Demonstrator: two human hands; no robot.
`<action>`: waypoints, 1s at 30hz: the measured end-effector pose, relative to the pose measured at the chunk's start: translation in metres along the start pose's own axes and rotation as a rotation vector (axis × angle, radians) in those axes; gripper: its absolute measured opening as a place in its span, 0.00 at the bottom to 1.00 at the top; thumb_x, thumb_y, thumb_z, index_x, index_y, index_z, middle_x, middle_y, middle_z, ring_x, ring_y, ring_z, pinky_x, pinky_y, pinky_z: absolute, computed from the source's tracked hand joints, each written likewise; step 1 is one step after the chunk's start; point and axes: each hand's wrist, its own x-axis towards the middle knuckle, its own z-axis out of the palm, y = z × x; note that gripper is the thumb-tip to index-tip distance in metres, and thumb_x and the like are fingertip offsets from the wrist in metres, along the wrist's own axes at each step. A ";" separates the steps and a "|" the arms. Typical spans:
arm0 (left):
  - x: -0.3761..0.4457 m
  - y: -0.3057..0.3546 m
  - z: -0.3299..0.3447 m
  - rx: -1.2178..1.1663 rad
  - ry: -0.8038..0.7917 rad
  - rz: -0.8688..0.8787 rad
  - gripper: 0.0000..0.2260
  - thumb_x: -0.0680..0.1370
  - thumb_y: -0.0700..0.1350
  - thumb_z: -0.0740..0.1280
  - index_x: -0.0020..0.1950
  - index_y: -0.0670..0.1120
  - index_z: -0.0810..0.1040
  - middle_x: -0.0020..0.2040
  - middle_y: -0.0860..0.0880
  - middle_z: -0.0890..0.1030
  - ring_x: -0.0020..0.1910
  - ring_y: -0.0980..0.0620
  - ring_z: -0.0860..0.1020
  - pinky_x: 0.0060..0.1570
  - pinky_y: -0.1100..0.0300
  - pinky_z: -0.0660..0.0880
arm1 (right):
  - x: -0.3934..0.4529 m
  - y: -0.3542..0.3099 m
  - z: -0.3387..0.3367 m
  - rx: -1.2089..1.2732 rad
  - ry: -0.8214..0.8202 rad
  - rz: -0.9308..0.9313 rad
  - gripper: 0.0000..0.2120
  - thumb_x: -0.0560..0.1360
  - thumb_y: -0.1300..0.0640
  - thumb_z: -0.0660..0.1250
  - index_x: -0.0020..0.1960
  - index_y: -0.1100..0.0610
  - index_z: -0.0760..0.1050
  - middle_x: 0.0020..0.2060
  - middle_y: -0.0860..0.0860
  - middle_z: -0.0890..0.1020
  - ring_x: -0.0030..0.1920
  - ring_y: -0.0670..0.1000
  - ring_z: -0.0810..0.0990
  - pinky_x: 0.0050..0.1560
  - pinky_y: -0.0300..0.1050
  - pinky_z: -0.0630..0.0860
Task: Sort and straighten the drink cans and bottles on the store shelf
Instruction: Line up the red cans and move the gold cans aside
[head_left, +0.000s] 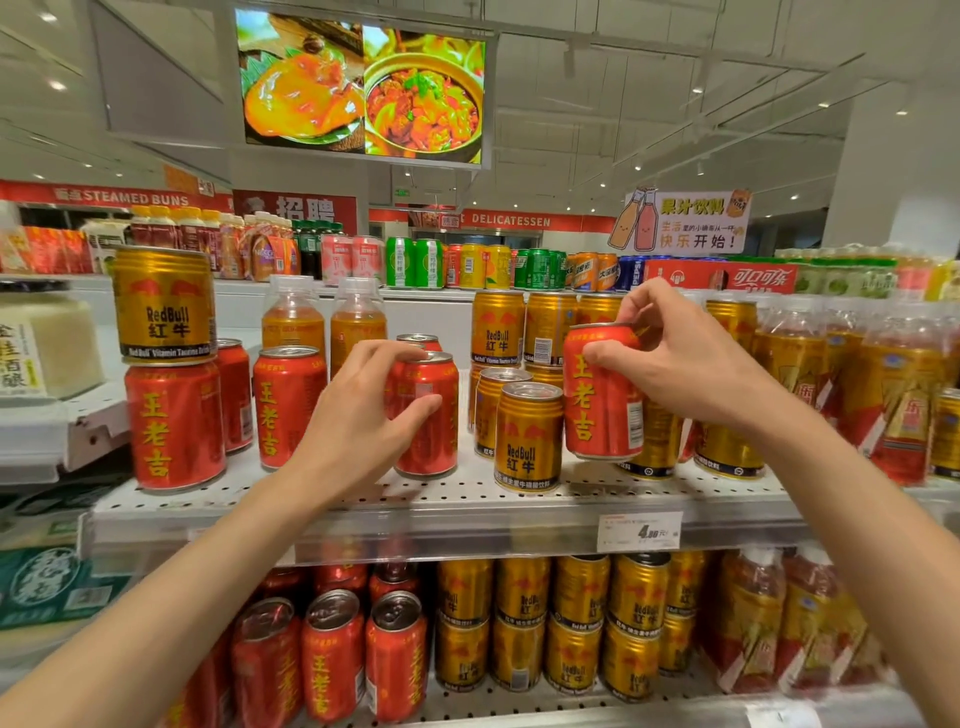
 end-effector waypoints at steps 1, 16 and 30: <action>0.000 -0.001 -0.001 0.009 -0.004 -0.003 0.20 0.77 0.51 0.72 0.68 0.49 0.75 0.65 0.52 0.74 0.58 0.60 0.73 0.55 0.73 0.65 | -0.001 -0.002 -0.001 0.029 -0.009 0.002 0.18 0.73 0.41 0.71 0.54 0.48 0.68 0.52 0.46 0.78 0.48 0.47 0.81 0.42 0.45 0.82; -0.031 -0.013 -0.036 -0.341 -0.196 -0.153 0.26 0.73 0.52 0.70 0.70 0.61 0.70 0.65 0.57 0.76 0.62 0.66 0.75 0.59 0.63 0.77 | 0.000 -0.065 0.067 0.202 -0.155 -0.199 0.18 0.70 0.42 0.75 0.50 0.50 0.71 0.50 0.47 0.81 0.50 0.48 0.82 0.46 0.41 0.84; -0.059 -0.019 -0.037 -0.168 0.036 -0.255 0.27 0.71 0.57 0.75 0.67 0.57 0.71 0.55 0.64 0.78 0.52 0.71 0.76 0.47 0.77 0.69 | 0.019 -0.078 0.102 -0.033 -0.109 -0.320 0.18 0.79 0.38 0.62 0.60 0.49 0.74 0.58 0.45 0.78 0.59 0.45 0.76 0.59 0.44 0.74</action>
